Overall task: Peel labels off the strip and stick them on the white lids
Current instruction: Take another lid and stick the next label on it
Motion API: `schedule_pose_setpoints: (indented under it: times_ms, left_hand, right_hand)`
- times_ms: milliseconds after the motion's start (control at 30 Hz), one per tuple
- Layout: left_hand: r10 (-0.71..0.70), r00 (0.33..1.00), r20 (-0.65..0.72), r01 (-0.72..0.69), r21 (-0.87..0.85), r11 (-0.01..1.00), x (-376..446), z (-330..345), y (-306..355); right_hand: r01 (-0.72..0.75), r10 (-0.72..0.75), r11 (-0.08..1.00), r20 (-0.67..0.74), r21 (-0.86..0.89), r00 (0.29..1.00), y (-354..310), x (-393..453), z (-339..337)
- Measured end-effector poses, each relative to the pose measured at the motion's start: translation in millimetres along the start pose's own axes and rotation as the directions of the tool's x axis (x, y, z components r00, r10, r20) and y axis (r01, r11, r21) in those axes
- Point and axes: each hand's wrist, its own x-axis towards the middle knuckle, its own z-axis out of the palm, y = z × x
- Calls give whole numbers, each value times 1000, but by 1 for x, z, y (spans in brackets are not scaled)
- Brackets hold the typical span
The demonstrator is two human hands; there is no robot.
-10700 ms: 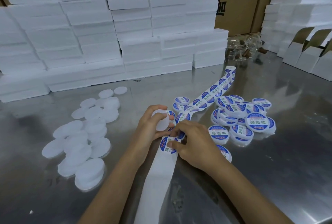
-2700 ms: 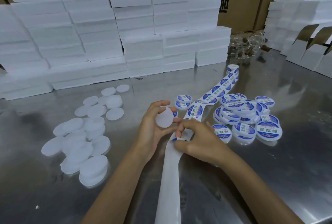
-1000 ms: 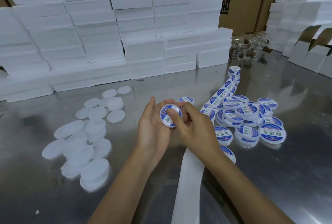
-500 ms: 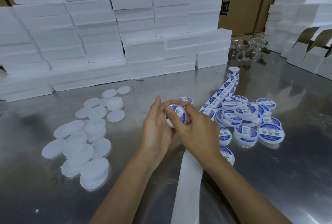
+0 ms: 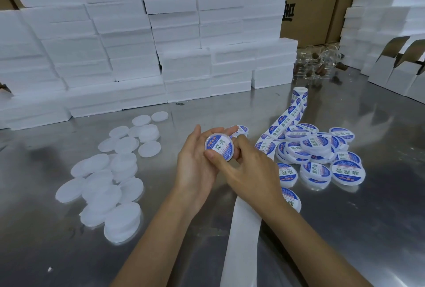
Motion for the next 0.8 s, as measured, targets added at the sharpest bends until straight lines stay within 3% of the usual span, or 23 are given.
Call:
schedule_pose_setpoints:
  times_ms: [233,300,400,600,800]
  left_hand:
    - [4,1000,-17,-3,23,1000,-2,1,2]
    - [22,998,-57,-13,164,986,0,0,-1]
    - [104,994,-42,-72,465,882,1,-6,-7]
    - [258,961,-98,-149,604,783,0,-11,-5]
    - [340,919,-200,-148,625,766,1,-11,-11]
  right_hand:
    - [38,-41,988,20,148,999,5,3,1]
    - [29,-30,984,-1,176,1000,6,4,0]
    - [-11,24,979,-60,205,998,10,7,-2]
    - [-76,80,983,-19,170,997,17,7,-5]
    - [-71,69,996,51,53,996,21,4,-5]
